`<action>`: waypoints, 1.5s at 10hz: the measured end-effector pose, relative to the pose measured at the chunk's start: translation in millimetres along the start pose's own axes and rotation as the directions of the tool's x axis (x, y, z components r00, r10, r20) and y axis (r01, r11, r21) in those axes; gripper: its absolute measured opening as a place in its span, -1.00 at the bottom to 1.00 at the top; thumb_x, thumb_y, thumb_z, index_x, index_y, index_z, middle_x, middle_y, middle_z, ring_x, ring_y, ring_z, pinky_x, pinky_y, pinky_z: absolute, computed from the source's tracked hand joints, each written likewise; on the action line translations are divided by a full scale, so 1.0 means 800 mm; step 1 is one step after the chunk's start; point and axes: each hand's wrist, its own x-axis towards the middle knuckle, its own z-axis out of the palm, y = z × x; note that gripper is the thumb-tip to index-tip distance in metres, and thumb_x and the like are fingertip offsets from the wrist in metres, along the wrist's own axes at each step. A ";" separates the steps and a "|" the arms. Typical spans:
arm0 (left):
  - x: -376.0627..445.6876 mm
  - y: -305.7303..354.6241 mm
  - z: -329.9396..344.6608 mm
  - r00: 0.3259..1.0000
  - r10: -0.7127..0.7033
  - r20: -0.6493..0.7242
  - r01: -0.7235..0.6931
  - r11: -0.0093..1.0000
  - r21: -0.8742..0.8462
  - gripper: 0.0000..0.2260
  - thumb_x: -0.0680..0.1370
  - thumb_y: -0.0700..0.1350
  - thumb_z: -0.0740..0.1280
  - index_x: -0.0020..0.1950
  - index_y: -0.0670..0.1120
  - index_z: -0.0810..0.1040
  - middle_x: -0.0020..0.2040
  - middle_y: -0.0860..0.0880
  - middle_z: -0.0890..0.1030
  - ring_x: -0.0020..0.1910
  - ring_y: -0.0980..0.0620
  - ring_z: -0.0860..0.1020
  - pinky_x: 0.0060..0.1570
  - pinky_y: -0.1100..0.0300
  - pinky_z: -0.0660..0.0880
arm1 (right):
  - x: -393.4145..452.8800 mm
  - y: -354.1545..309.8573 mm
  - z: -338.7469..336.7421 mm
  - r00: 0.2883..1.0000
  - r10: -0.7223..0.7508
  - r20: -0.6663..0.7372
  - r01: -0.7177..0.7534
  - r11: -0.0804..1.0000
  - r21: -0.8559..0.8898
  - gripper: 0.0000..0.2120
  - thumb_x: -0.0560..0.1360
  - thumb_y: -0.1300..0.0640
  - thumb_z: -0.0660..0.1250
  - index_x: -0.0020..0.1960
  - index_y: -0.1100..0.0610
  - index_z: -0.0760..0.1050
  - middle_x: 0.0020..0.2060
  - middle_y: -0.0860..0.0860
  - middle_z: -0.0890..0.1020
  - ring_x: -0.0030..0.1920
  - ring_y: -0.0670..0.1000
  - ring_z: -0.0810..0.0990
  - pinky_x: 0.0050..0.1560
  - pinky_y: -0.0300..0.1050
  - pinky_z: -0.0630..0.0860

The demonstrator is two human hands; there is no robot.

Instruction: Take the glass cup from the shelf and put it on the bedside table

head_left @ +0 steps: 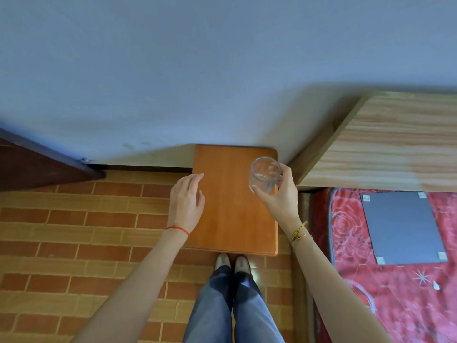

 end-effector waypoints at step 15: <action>0.062 -0.167 0.324 0.993 -0.041 0.115 0.014 0.973 0.232 -0.58 0.61 -0.07 0.20 0.46 -0.12 0.37 0.47 -0.18 0.38 0.48 -0.18 0.31 0.45 -0.19 0.26 | 0.147 0.268 0.203 0.995 0.039 0.089 -0.023 0.984 -0.175 -0.14 0.35 0.10 0.58 0.51 0.14 0.20 0.44 0.06 0.37 0.46 0.02 0.33 0.43 -0.24 0.26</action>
